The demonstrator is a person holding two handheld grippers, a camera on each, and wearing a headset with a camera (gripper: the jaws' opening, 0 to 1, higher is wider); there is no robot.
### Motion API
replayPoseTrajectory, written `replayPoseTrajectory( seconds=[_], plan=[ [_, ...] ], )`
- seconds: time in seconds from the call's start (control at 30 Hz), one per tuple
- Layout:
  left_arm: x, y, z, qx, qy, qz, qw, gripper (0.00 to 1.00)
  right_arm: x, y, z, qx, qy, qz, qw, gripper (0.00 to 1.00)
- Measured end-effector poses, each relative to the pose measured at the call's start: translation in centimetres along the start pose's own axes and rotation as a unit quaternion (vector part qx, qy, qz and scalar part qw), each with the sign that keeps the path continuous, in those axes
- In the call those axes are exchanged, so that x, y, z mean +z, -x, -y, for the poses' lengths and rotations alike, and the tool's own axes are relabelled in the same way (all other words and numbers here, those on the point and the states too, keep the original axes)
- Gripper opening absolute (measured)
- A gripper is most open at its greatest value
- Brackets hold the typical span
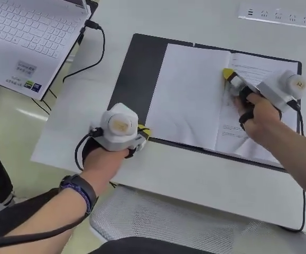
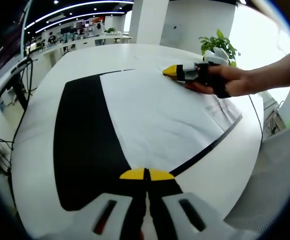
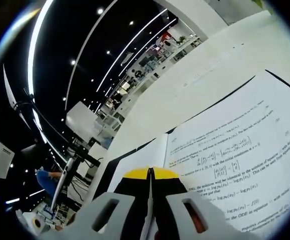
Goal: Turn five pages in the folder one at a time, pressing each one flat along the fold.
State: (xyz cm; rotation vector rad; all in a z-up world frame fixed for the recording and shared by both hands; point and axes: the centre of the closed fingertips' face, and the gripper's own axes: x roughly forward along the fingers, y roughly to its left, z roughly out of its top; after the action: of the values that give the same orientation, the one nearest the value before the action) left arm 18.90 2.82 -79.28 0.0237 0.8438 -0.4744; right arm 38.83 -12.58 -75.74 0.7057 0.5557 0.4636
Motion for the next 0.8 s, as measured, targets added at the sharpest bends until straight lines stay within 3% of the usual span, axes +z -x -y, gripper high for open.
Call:
replayPoseTrajectory(
  seconds=[0.23,0.27,0.37,0.4,0.57,0.8],
  plan=[
    [0.0,0.1,0.2,0.002,-0.005,-0.002,1.0,0.0,0.6,-0.7,0.0,-0.009,0.014,0.015,0.9998,0.0],
    [0.0,0.1,0.2,0.003,-0.007,-0.002,1.0,0.0,0.9,-1.4,0.8,-0.011,0.01,0.018,0.9997,0.0],
    [0.2,0.6,0.6,0.007,-0.018,0.0,0.9998,0.0,1.3,-1.6,1.0,-0.013,0.001,0.023,0.9997,0.0],
    [0.2,0.6,0.7,0.007,-0.02,0.0,0.9998,0.0,1.6,-2.5,1.9,-0.014,0.0,0.026,0.9996,0.0],
    [0.0,0.3,0.3,0.007,-0.02,-0.001,0.9998,0.0,2.5,-3.8,2.8,-0.028,-0.01,0.045,0.9986,0.0],
    [-0.1,0.1,0.1,0.008,-0.019,0.0,0.9998,0.0,3.5,-5.4,2.7,-0.047,-0.013,0.054,0.9974,0.0]
  ],
)
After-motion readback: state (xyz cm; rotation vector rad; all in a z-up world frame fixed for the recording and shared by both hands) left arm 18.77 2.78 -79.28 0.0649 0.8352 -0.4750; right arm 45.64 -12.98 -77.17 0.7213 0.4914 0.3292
